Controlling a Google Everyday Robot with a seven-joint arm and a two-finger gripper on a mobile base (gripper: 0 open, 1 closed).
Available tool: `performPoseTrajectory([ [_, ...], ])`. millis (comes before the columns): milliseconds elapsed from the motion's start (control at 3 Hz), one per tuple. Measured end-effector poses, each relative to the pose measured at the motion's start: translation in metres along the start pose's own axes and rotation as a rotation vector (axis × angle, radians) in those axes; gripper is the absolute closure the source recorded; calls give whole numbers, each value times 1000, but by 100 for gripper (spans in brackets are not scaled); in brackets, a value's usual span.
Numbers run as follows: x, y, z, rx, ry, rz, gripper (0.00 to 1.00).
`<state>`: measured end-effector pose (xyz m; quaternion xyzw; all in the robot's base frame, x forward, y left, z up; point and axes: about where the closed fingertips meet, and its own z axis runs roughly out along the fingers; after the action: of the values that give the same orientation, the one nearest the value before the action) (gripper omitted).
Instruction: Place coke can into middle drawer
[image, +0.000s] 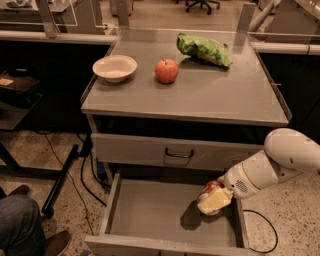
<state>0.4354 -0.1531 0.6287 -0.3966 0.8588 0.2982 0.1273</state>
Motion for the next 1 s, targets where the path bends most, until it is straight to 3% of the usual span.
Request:
performPoseTrajectory([
  [333,2,0,6,-12,-6,11,100],
  [1000,14,-10,53,-39,-131,57,100],
])
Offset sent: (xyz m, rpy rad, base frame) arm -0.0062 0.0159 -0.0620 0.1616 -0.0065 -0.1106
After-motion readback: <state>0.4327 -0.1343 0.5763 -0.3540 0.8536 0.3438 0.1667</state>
